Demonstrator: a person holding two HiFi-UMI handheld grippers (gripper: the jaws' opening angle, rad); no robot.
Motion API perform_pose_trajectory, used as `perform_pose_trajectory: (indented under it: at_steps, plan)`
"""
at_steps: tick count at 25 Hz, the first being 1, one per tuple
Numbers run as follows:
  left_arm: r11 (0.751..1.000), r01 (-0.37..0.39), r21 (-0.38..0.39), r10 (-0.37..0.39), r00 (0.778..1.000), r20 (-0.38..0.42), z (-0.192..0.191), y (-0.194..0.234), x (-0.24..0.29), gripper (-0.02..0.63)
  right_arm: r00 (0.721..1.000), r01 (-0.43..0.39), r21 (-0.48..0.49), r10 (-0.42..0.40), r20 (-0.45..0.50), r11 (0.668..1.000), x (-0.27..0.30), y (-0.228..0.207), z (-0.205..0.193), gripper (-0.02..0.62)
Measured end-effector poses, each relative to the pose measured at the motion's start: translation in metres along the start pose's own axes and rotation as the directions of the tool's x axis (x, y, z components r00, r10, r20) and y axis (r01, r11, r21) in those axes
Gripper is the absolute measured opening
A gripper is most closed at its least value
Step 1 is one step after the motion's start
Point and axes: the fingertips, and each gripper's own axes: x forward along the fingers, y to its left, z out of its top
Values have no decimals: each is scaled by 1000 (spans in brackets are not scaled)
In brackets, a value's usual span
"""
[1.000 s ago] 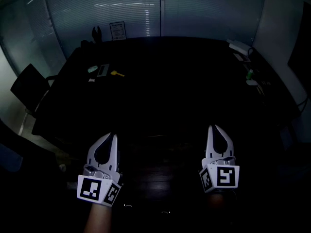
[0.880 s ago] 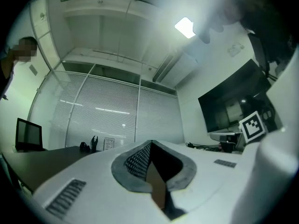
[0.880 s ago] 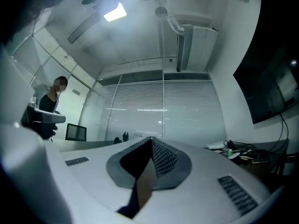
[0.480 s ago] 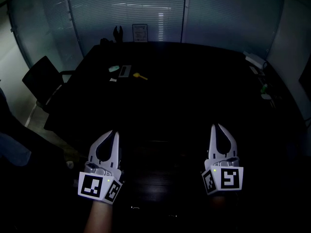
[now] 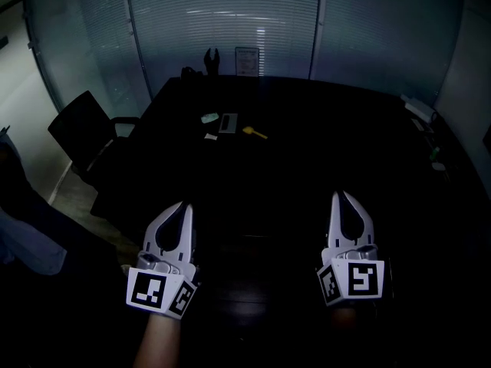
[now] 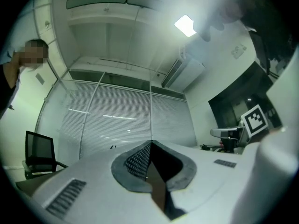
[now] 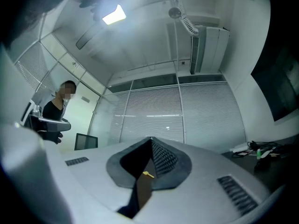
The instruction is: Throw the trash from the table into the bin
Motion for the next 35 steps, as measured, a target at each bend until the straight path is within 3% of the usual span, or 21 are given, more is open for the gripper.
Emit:
perform_pose_trajectory:
  at_steps: [7,14,28,35]
  plan:
    - [1000,-15,-2,15,1000,16,6,57,-9,0,1000,-28,15,28,-2,999,31,59,0,6]
    - [999,-47,-12,47,999,11,0,96,1,0,997,-76,20,77,-10,997,77,89,-7,6]
    - [989,-143,41,142,990,23,-21,177,103,0,979,-203,50,204,-8,978,234,108,-61,6]
    - [983,-178,53,176,984,36,-24,203,148,0,976,-217,52,217,3,975,292,106,-71,6]
